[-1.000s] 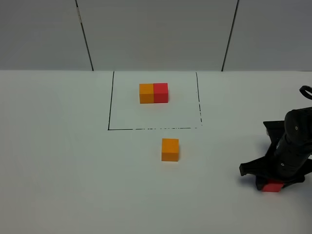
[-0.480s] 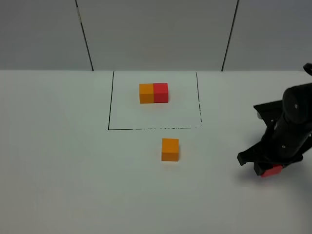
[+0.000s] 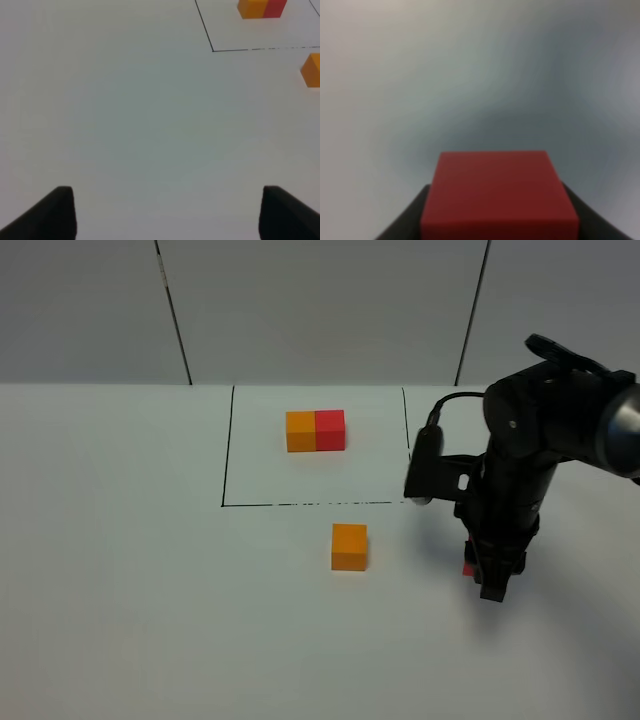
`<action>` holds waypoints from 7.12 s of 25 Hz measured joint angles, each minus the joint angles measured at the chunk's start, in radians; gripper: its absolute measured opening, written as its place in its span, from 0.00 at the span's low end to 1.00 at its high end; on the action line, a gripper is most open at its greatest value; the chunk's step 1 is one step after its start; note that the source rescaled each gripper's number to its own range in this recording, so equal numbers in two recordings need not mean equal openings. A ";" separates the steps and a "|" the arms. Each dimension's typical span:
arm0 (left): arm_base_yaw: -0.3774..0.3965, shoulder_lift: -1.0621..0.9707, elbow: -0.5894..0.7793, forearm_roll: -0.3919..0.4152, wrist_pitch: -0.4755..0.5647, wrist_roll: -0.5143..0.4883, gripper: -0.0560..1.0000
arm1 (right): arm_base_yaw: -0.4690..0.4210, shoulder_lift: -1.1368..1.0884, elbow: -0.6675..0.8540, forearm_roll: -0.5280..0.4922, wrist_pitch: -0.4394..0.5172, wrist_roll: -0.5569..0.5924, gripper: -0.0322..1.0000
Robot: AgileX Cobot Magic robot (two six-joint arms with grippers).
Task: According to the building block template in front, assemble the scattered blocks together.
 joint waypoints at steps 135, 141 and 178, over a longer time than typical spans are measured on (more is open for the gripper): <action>0.000 0.000 0.000 0.000 0.000 0.000 0.66 | 0.113 0.382 -0.399 0.104 -0.045 -0.231 0.96; 0.000 0.000 0.000 0.000 0.000 0.000 0.66 | 0.113 0.284 -0.393 0.151 0.023 -0.072 1.00; 0.000 0.000 0.000 0.000 0.000 0.000 0.66 | -0.747 -1.218 0.699 0.336 0.053 0.607 1.00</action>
